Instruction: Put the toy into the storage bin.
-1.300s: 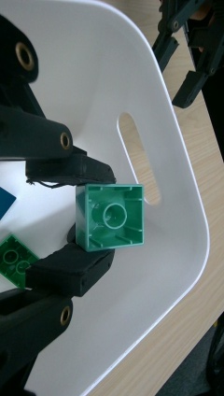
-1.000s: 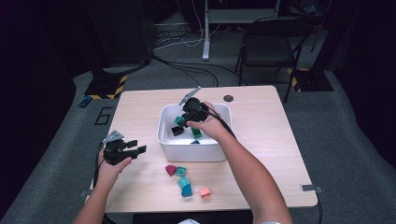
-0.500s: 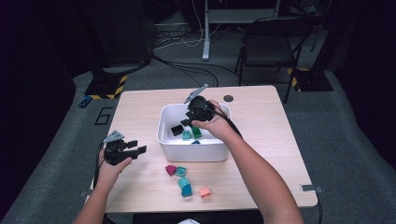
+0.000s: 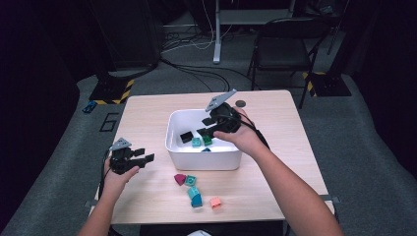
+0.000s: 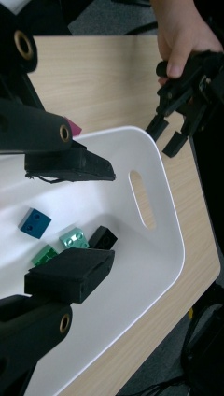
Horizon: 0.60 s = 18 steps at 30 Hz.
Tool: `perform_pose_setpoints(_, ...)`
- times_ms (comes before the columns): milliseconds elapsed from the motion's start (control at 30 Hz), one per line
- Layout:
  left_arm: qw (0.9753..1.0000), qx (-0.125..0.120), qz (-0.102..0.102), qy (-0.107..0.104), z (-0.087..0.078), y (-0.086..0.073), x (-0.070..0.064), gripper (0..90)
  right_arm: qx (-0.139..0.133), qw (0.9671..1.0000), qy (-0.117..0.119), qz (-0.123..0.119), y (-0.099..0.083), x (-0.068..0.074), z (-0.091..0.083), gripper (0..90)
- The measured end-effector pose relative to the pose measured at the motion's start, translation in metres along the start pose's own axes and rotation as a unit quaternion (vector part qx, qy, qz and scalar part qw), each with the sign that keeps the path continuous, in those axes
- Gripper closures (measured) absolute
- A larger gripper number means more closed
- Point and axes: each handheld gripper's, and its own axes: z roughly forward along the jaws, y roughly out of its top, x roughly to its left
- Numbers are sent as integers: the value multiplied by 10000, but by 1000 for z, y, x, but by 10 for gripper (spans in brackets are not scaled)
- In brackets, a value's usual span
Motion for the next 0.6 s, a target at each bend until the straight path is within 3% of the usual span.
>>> perform_pose_setpoints(367,10000,-14,-10,23,2,0,-2,416,-191,9993,186,-253,-21,36,-16,544)
perform_pose_setpoints(600,10000,17,2,2,1,0,-2,416,-276,9986,342,-300,-31,49,-16,545)
